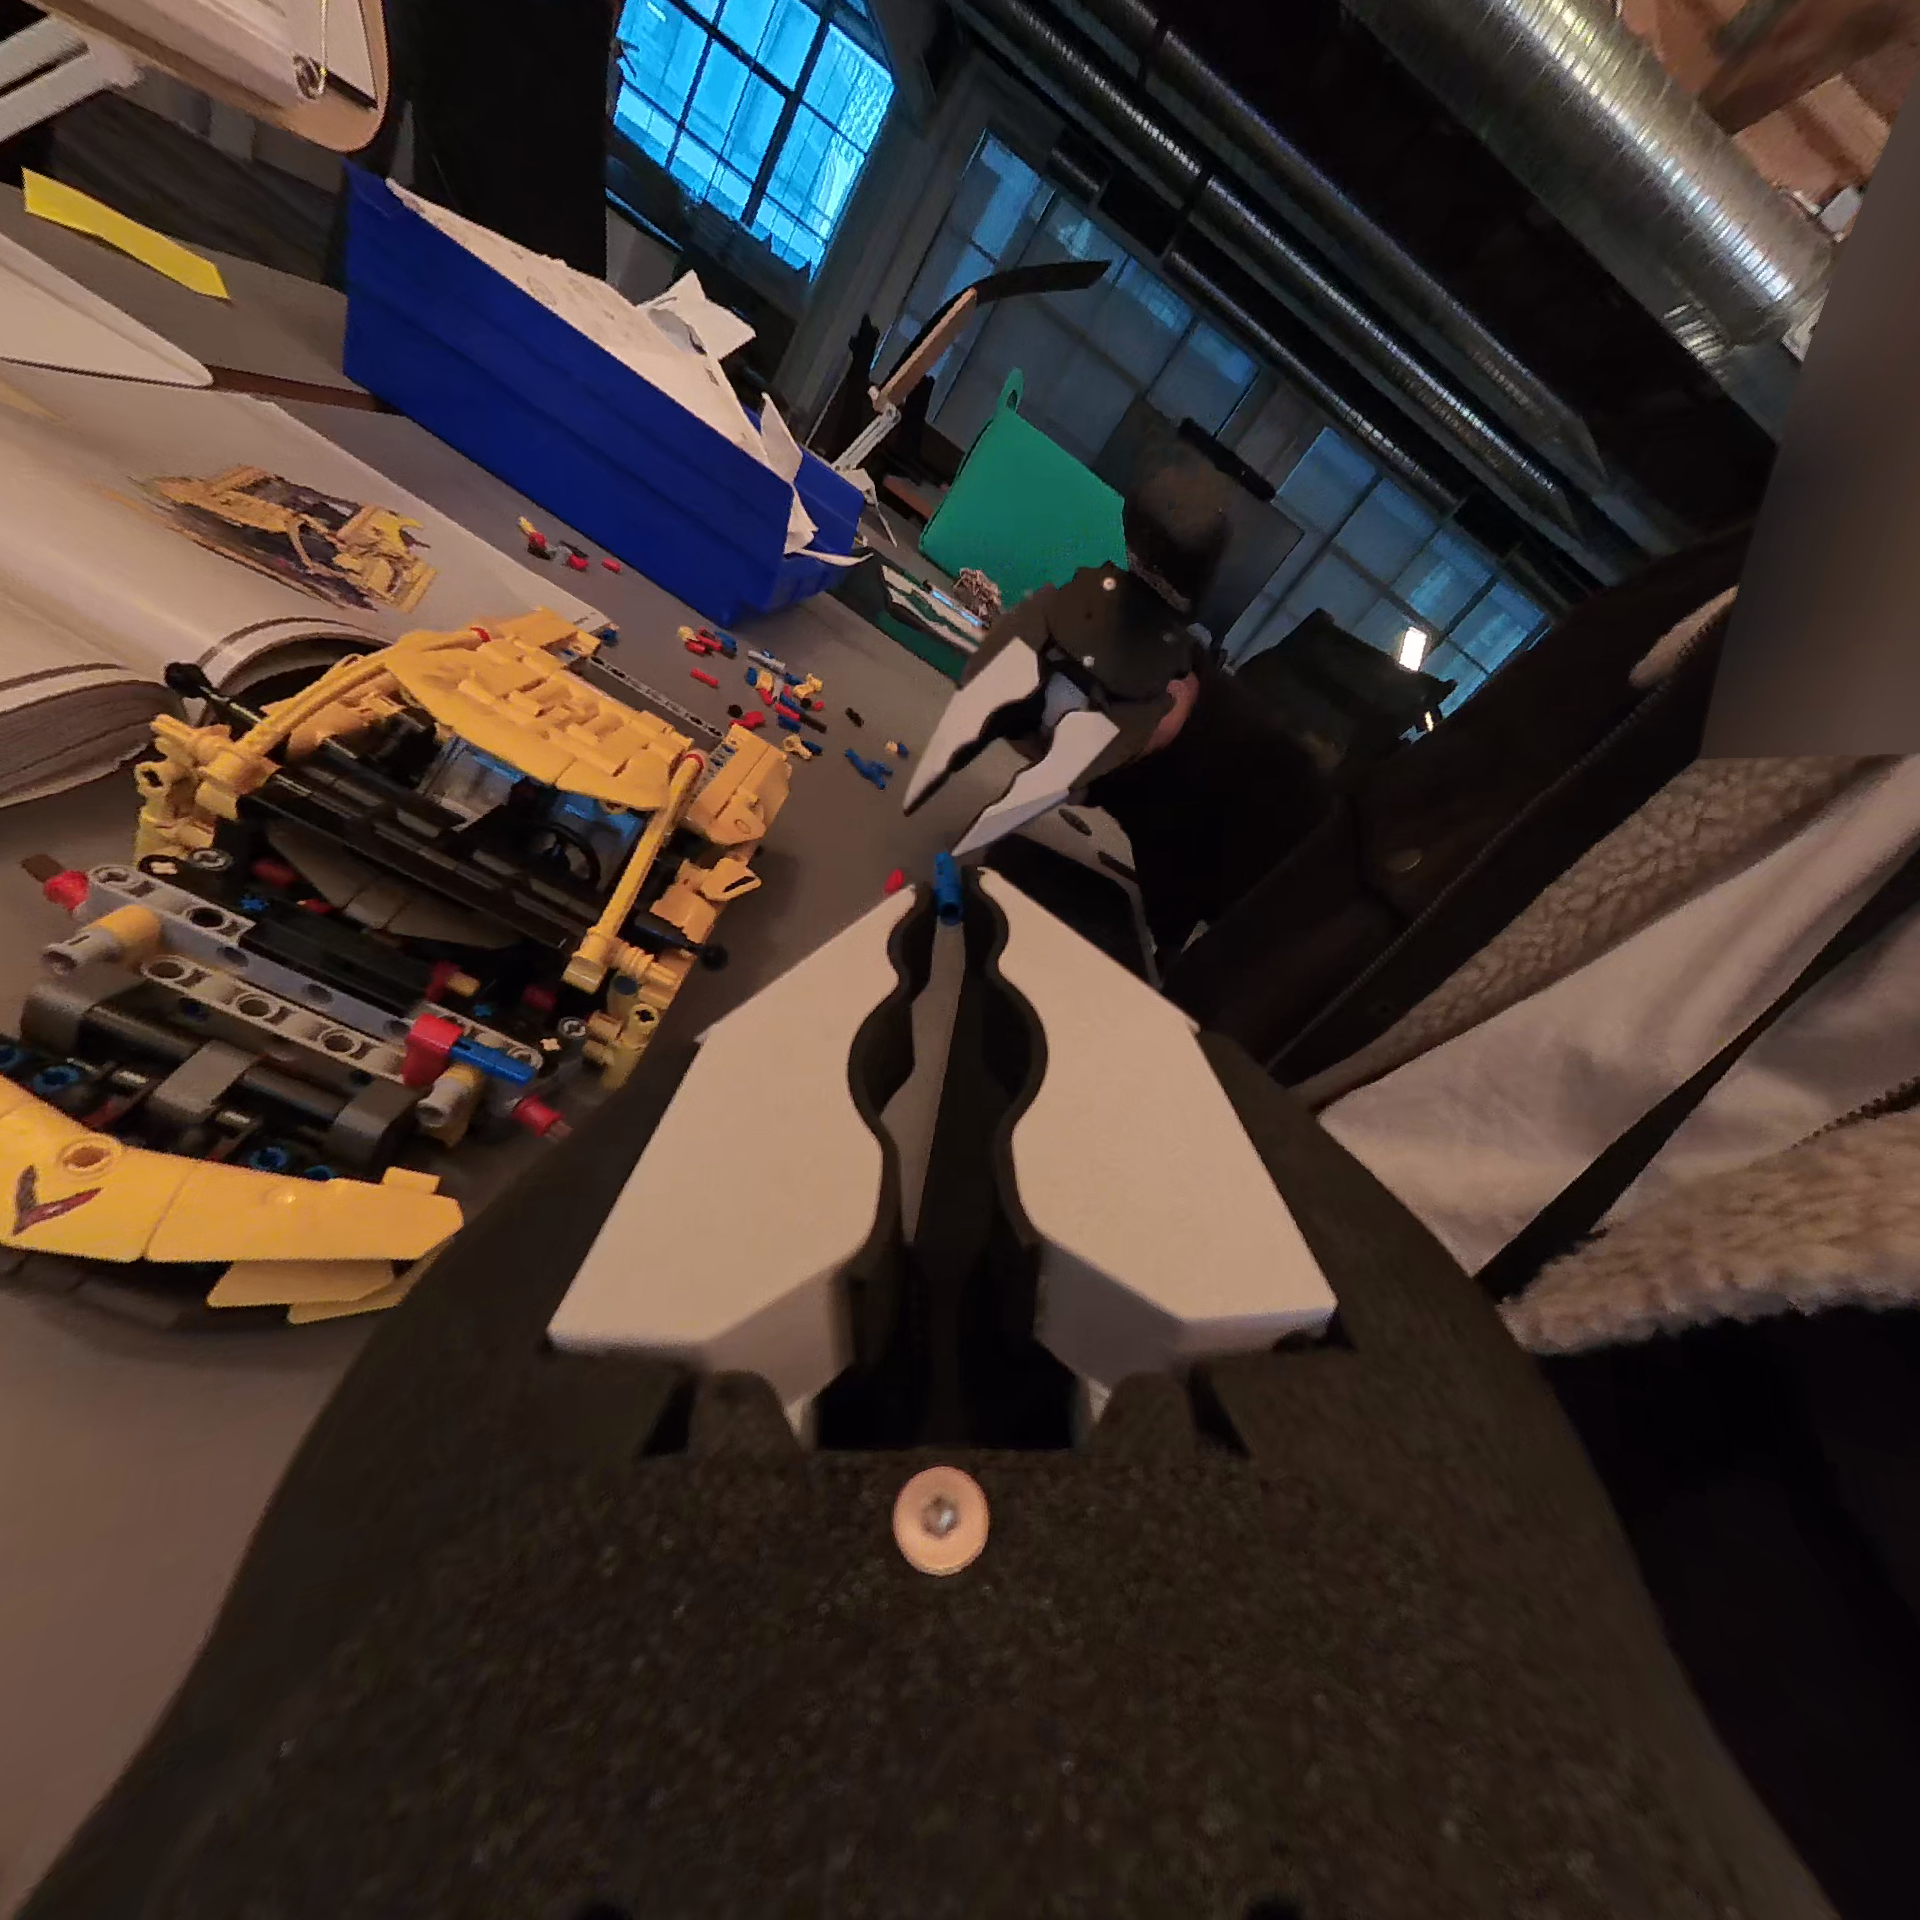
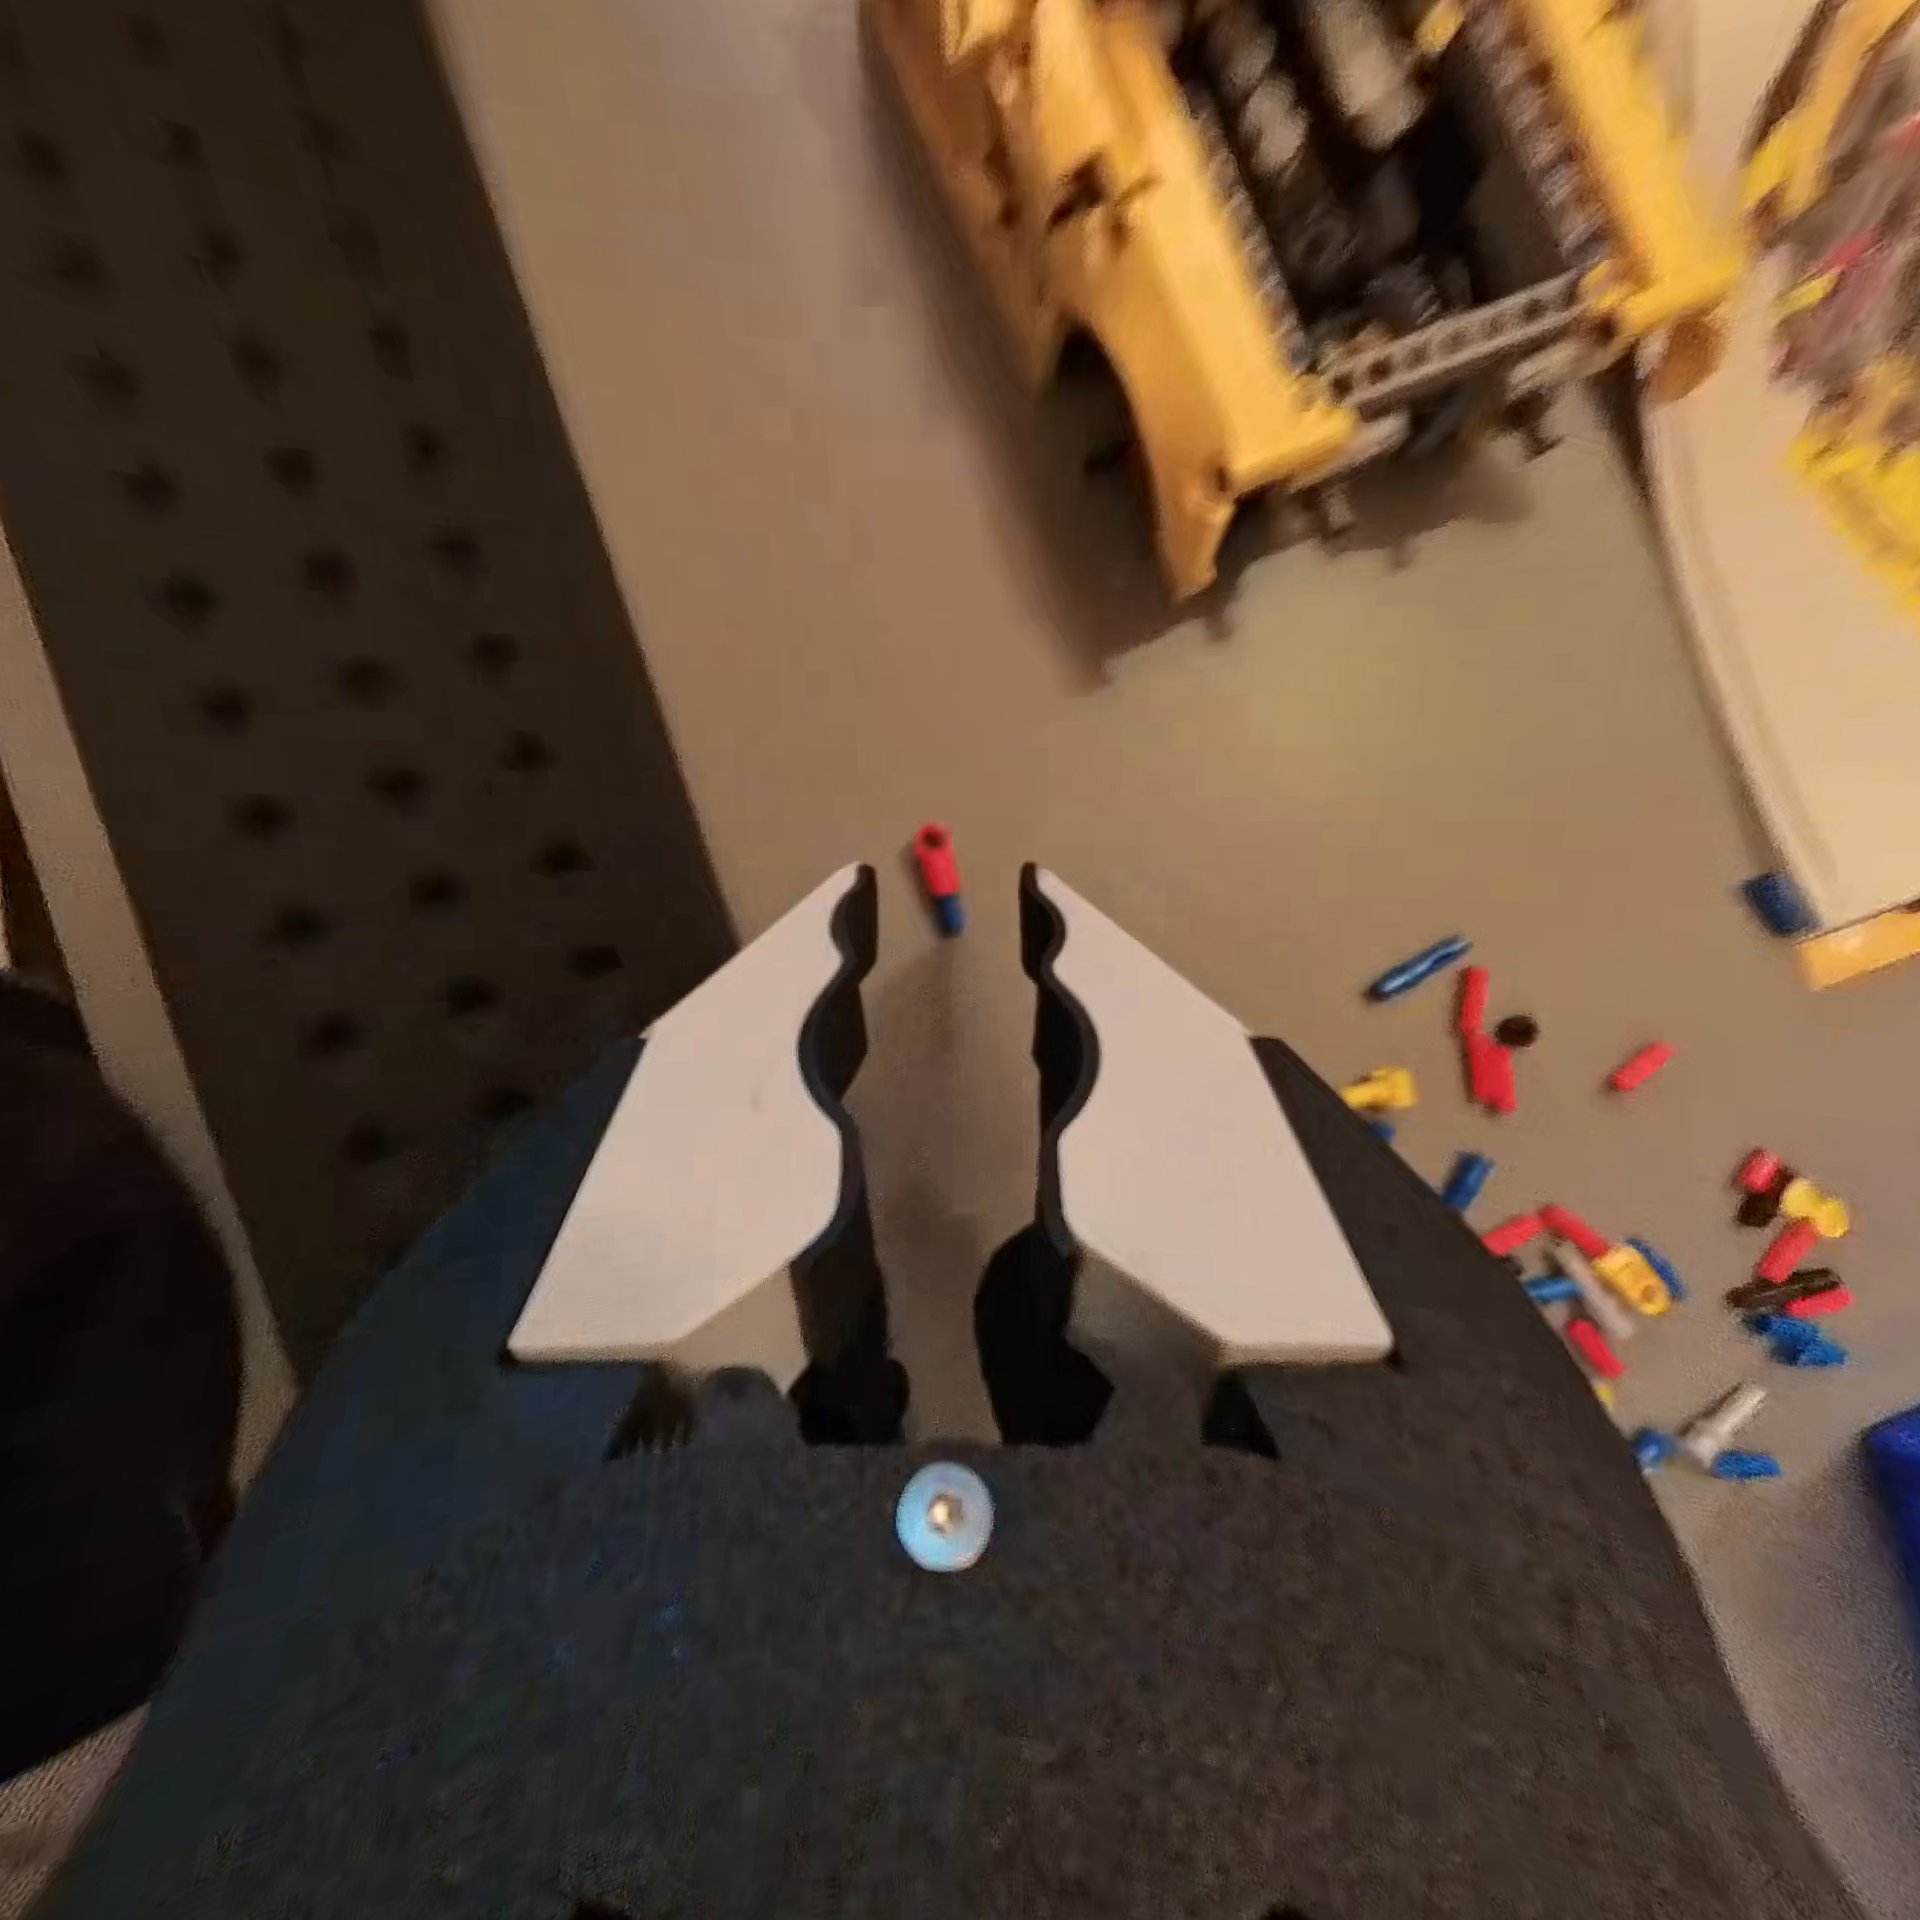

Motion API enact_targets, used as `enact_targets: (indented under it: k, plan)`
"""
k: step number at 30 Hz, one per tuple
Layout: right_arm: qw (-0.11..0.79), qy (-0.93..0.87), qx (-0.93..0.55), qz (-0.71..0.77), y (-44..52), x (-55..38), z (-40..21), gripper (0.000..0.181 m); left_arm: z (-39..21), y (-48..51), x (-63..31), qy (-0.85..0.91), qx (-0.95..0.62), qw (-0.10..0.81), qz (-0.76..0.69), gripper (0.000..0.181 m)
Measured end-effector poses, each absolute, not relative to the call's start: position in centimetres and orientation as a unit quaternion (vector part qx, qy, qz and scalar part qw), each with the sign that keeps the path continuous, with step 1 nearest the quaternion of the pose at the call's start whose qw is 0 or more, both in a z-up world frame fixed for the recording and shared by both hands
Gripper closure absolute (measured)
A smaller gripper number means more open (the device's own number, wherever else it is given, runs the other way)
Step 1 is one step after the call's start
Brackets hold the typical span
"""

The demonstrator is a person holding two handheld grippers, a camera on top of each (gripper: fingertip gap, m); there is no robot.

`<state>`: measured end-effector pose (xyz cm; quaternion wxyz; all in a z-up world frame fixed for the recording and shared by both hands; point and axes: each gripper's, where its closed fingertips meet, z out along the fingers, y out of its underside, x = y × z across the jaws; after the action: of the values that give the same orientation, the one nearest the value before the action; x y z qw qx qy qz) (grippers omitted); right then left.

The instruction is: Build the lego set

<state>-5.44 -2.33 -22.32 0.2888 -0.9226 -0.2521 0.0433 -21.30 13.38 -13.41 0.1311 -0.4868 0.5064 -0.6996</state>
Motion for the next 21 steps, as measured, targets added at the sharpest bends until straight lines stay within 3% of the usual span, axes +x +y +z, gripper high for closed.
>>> enact_targets:
  k: [11, 21]
  plan:
    - [0.197, -0.31, -0.929, 0.047, -1.7, -6.4, -24.9, 0.163, -13.8, 13.0, -21.4, 0.521, -0.486, 0.13, -0.689, 0.176]
    - [0.209, -0.32, -0.922, 0.065, -1.1, -6.5, -25.0, 0.175, -12.7, 12.3, -21.5, 0.517, -0.466, 0.135, -0.705, 0.176]
